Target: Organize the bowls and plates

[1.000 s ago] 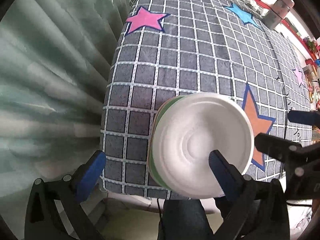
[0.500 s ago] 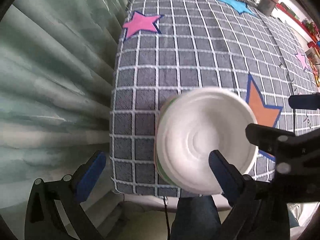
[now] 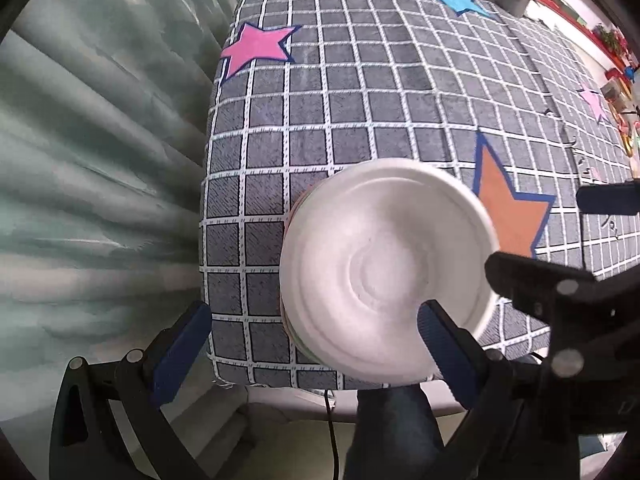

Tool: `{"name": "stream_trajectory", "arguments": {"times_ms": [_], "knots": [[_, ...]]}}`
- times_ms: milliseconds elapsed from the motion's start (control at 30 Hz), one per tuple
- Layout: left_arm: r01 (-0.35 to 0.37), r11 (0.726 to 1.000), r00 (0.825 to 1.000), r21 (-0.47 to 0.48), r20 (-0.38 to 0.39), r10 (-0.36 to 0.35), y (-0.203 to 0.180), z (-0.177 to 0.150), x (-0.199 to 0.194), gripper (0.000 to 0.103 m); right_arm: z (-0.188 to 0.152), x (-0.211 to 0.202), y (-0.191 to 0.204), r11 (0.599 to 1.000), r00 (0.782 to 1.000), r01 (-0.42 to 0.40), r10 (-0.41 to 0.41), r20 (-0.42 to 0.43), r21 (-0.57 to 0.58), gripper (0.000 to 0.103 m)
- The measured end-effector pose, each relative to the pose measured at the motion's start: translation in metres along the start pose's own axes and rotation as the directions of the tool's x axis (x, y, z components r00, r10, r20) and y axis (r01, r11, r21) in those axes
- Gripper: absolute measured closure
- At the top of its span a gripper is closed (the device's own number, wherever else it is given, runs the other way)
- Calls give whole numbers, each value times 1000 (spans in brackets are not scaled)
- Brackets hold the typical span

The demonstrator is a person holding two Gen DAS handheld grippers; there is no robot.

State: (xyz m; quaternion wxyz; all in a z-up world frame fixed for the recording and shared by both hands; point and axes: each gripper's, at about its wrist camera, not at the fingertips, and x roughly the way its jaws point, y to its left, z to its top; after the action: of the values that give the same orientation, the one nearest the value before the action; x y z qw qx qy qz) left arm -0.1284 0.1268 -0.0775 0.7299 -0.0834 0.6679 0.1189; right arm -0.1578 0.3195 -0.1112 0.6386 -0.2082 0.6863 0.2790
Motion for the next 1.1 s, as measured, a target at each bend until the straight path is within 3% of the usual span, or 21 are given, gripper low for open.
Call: {"name": "stream_trajectory", "arguments": {"times_ms": [200,333,467,633,733,833,1100], "knots": [[-25,1000,999,-10,33,25,0,2,-1,0,7,1,-1,1000,1000,6,-5,23,-21,0],[-14,999,1000,-29,-4,14,4,0,6,0,3,2,-1,1000,1000,0,1,29,-19,0],[-37,999,999,-16,8,37,6,0,-6,0,-4,-2,-5,1000,1000,-6,6,4,2,0],[-60,998,998,-25,27,61,8,4,-3,0,5,0,-3,1000,999,-5,6,35,-15,0],[-28,999,1000,-31,11,29,10,3,-1,0,-2,0,-3,1000,999,-12,12,36,-3,0],[-56,998,998,27,16,55,4,3,-6,0,-10,-3,-7,1000,1000,-7,7,19,13,0],[-42,999,998,13,40,42,5,7,-6,0,3,-6,-5,1000,999,12,-12,45,3,0]]}}
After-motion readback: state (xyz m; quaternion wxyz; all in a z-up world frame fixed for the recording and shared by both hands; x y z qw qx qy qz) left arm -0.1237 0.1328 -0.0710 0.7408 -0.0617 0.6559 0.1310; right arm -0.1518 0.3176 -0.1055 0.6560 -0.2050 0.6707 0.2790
